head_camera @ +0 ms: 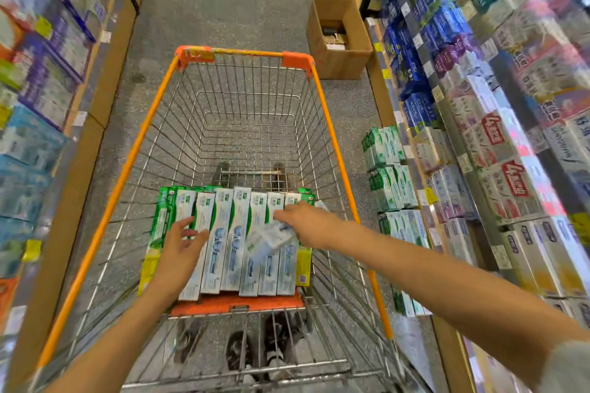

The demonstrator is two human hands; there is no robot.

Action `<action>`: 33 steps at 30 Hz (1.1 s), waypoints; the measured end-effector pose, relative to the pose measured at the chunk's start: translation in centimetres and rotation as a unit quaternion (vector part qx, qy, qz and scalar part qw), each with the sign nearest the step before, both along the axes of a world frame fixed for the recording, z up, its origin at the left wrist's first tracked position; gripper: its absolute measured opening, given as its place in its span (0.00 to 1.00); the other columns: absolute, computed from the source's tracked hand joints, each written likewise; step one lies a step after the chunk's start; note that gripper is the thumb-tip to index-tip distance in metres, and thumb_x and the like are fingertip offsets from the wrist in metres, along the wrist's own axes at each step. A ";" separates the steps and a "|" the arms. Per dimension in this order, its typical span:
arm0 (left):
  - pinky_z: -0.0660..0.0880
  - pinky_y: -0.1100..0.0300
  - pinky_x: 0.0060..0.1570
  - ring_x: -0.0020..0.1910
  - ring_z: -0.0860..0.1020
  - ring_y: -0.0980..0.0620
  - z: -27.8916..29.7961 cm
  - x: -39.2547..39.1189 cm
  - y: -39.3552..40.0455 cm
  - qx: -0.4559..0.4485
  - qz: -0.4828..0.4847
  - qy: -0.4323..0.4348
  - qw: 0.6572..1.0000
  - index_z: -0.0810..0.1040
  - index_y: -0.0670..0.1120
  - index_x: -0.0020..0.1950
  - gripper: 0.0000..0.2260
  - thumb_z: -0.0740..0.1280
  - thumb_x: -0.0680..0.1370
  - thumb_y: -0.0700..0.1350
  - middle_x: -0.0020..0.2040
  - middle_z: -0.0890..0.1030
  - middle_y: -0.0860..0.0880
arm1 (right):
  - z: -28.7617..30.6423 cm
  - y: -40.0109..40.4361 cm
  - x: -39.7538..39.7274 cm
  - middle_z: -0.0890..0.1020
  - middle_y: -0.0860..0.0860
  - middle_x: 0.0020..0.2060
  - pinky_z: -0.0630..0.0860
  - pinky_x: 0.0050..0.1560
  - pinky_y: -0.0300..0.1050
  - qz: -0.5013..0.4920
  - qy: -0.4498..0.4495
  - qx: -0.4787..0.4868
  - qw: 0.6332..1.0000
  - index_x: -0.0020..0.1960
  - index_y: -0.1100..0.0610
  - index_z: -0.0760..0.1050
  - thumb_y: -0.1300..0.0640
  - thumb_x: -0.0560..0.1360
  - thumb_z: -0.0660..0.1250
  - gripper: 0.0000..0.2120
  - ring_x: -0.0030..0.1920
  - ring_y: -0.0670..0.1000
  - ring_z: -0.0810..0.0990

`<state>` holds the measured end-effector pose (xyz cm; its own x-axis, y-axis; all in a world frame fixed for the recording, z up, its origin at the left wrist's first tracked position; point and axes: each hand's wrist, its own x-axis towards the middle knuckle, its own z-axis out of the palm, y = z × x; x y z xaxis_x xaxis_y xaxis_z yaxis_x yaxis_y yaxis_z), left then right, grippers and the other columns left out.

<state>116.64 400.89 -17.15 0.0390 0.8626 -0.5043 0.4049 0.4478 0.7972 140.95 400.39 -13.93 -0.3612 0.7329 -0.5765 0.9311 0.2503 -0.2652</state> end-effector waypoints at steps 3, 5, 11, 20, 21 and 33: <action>0.71 0.48 0.53 0.57 0.73 0.43 -0.4 0.0 -0.4 -0.017 -0.025 -0.004 1.000 0.65 0.46 0.69 0.18 0.62 0.80 0.45 0.58 0.72 0.44 | -1.9 -2.0 0.7 0.64 0.60 0.68 0.75 0.49 0.57 0.151 -0.124 -0.003 0.981 0.73 0.55 0.59 0.68 0.77 0.60 0.26 0.72 0.62 0.58; 0.71 0.49 0.52 0.56 0.73 0.44 -0.5 0.5 -0.5 -0.027 -0.034 -0.016 0.999 0.65 0.47 0.69 0.18 0.62 0.80 0.46 0.57 0.73 0.45 | -3.1 -3.1 1.2 0.60 0.60 0.72 0.76 0.50 0.56 0.205 -0.158 0.006 0.966 0.74 0.55 0.57 0.67 0.78 0.60 0.27 0.74 0.64 0.52; 0.68 0.66 0.38 0.49 0.72 0.51 -1.0 1.9 -0.9 -0.022 -0.059 -0.001 0.998 0.67 0.47 0.66 0.15 0.63 0.79 0.45 0.55 0.74 0.45 | -5.1 -3.3 1.0 0.48 0.65 0.74 0.77 0.45 0.51 0.178 -0.219 0.040 0.959 0.74 0.58 0.52 0.71 0.77 0.58 0.29 0.73 0.70 0.44; 0.68 0.56 0.48 0.52 0.72 0.50 -1.6 1.9 -1.5 -0.014 -0.070 0.011 0.997 0.69 0.48 0.64 0.14 0.64 0.79 0.46 0.54 0.74 0.47 | -7.0 -5.7 0.4 0.35 0.66 0.73 0.78 0.39 0.49 0.044 -0.225 -0.004 0.973 0.75 0.56 0.50 0.75 0.76 0.55 0.32 0.67 0.76 0.62; 0.68 0.55 0.49 0.53 0.72 0.49 -1.7 1.9 -1.6 -0.018 -0.071 0.010 0.997 0.69 0.47 0.65 0.15 0.64 0.79 0.46 0.54 0.74 0.47 | -7.1 -6.2 0.4 0.35 0.65 0.73 0.78 0.41 0.49 0.045 -0.206 -0.015 0.977 0.75 0.57 0.51 0.75 0.75 0.55 0.32 0.67 0.75 0.62; 0.67 0.59 0.49 0.51 0.72 0.52 -0.7 3.5 -2.8 -0.011 -0.108 0.014 0.994 0.70 0.46 0.65 0.15 0.63 0.79 0.44 0.54 0.74 0.47 | -6.9 -6.8 0.3 0.35 0.60 0.75 0.75 0.57 0.57 -0.001 -0.130 -0.077 0.989 0.77 0.56 0.46 0.78 0.73 0.58 0.39 0.72 0.69 0.56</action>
<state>120.16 398.08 -17.85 0.2076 0.8248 -0.5259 0.5156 0.3647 0.7754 141.22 393.63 -20.86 -0.1849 0.6296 -0.7546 0.9732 0.2240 -0.0517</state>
